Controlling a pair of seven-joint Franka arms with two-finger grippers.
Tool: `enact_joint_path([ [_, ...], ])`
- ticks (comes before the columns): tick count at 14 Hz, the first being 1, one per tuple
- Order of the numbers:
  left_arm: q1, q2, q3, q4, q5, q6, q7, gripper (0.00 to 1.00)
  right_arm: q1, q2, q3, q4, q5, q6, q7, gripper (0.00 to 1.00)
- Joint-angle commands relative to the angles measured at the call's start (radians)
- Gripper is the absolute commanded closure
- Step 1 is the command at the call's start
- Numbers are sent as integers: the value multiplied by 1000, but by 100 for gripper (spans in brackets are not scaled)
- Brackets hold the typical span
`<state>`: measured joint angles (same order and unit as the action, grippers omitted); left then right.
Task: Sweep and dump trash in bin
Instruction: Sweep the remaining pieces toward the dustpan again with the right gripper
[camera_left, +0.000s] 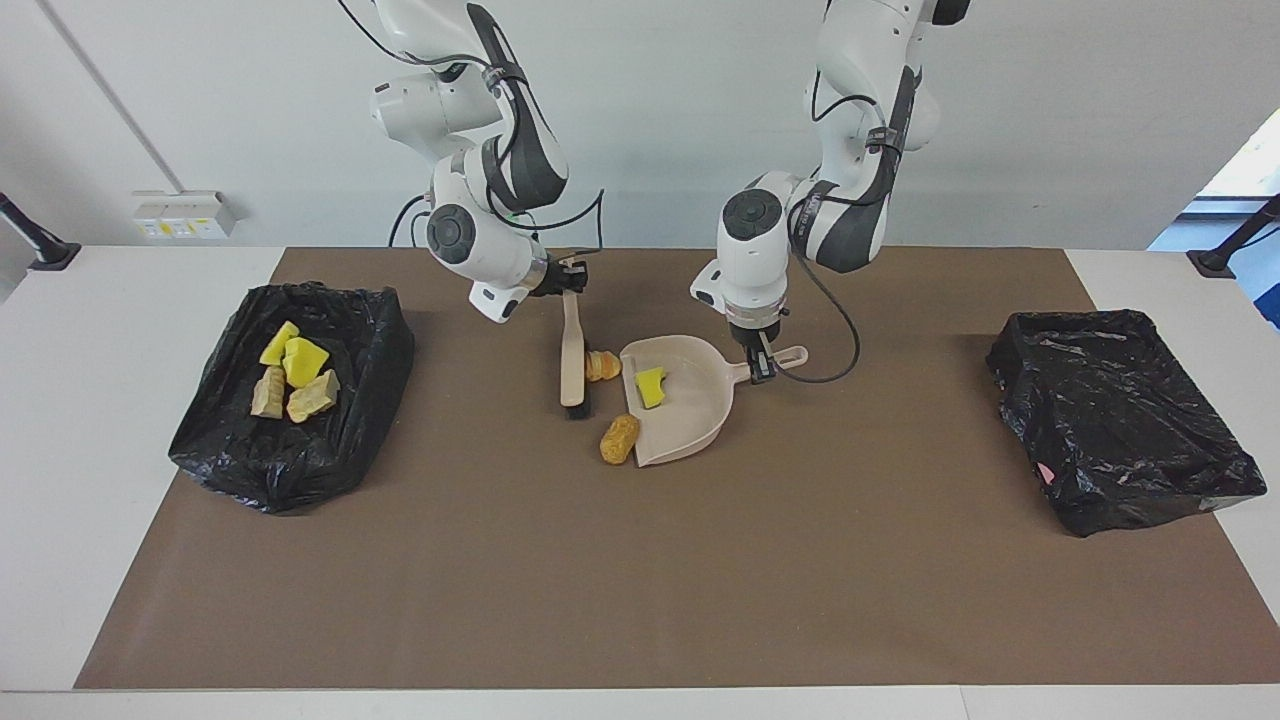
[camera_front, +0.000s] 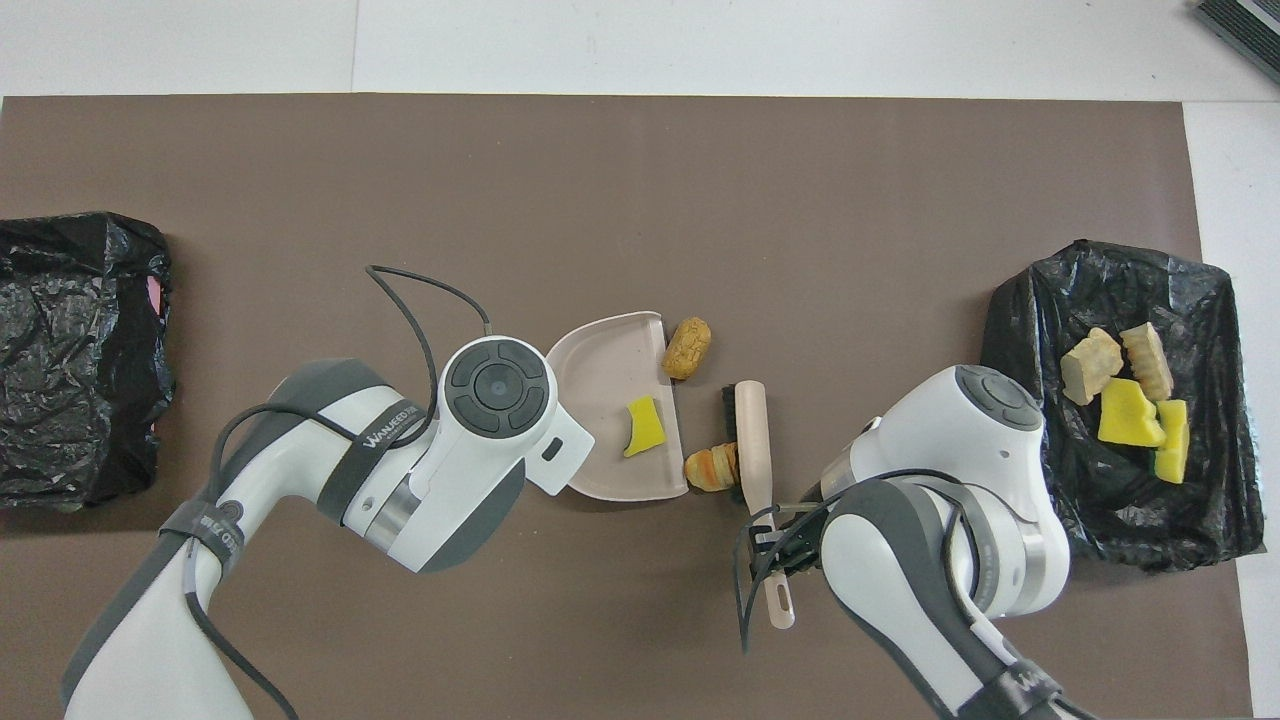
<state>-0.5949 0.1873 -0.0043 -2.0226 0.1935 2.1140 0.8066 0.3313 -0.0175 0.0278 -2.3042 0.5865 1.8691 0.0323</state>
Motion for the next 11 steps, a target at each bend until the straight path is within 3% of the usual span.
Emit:
enact_joint_path([
  [1, -6, -26, 3, -22, 50, 1, 6, 100, 28, 5, 0, 12, 154, 7, -57, 100],
  [7, 0, -32, 3, -28, 47, -31, 6, 100, 11, 11, -2, 3, 429, -31, -218, 100],
  [9, 16, -31, 3, -28, 47, -37, 6, 100, 9, 8, -9, 22, 408, -41, -197, 100],
  [11, 23, -29, 6, -24, 44, -55, -6, 100, -40, 24, -11, 63, 307, -44, -195, 100],
])
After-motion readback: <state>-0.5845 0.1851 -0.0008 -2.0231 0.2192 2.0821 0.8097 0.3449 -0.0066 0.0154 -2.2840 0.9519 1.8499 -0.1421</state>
